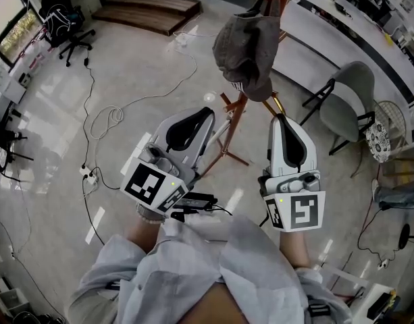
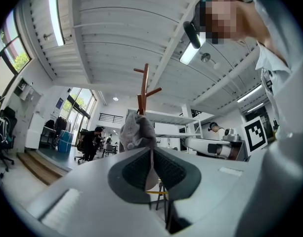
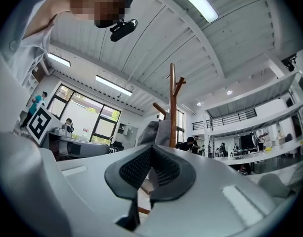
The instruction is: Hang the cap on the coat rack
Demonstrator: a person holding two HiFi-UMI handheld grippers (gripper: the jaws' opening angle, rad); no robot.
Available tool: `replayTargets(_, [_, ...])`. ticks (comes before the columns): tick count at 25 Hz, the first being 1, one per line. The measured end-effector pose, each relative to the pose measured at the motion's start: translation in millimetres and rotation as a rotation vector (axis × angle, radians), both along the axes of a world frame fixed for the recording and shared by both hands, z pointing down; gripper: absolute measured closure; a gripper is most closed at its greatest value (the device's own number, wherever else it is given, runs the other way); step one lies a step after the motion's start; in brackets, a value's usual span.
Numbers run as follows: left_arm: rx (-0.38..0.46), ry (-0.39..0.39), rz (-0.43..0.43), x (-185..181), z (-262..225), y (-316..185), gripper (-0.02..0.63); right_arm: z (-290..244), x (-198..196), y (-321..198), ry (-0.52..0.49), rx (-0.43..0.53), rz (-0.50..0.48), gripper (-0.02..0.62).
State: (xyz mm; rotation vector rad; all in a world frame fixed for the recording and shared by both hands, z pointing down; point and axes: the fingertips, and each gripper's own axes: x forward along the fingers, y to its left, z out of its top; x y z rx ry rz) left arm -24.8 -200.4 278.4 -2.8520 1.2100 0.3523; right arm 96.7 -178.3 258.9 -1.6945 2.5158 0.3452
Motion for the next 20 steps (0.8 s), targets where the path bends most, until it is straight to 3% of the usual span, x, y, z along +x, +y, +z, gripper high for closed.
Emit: replayTargets(20, [-0.012,-0.012,0.023,8.2,7.8,7.3,0.591,8.9,6.9,2.9,0.005,-0.030,0.022,0.589])
